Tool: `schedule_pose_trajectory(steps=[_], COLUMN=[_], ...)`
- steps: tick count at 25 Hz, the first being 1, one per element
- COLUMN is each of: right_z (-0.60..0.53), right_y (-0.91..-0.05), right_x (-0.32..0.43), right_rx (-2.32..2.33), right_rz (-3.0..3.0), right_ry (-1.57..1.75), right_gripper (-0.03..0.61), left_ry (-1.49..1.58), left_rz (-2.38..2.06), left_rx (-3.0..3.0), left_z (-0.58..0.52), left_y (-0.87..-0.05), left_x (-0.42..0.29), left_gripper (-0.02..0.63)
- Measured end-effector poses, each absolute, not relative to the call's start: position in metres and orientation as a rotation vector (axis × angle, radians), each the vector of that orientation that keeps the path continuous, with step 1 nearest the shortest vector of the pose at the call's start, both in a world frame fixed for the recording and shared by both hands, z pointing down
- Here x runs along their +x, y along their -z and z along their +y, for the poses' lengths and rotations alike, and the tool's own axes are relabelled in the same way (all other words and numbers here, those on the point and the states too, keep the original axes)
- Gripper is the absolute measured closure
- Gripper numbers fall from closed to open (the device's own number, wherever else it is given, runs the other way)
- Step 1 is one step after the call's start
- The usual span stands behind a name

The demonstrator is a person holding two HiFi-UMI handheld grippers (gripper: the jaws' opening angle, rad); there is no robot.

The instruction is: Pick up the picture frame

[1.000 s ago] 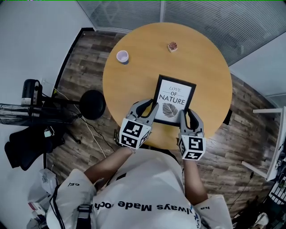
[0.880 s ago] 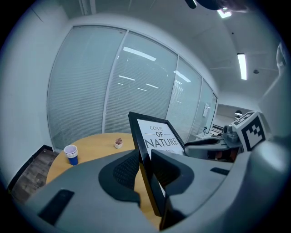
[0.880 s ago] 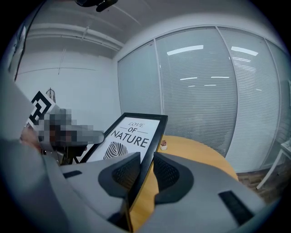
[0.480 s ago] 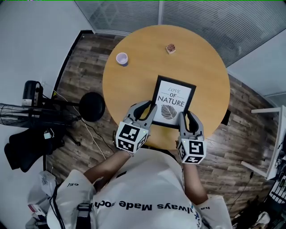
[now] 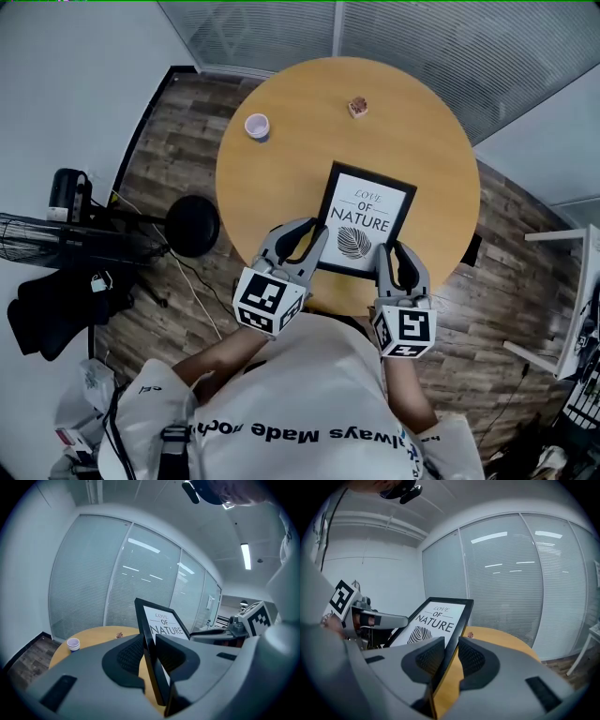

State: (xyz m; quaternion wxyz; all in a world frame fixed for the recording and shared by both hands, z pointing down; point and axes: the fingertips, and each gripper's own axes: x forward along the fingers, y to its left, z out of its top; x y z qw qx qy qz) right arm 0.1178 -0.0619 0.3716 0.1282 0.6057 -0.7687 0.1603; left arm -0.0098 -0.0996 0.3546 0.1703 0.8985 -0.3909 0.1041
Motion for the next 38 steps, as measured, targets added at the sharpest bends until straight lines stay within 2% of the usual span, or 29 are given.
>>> schedule_pose_trajectory(steps=[22,38], right_z=[-0.056,-0.056], right_y=[-0.313,-0.303], right_x=[0.114,0.112], right_rx=[1.744,1.728], right_rz=[-2.291,-2.31], right_ry=[-0.341,-0.307], right_gripper=[0.476,0.476], left_ry=[-0.175,-0.159], left_rz=[-1.121,-1.128], left_rx=[2.573,2.568], left_z=[-0.089,-0.088], left_y=[-0.304,-0.299], left_x=[-0.015,-0.017], left_gripper=[0.52,0.52])
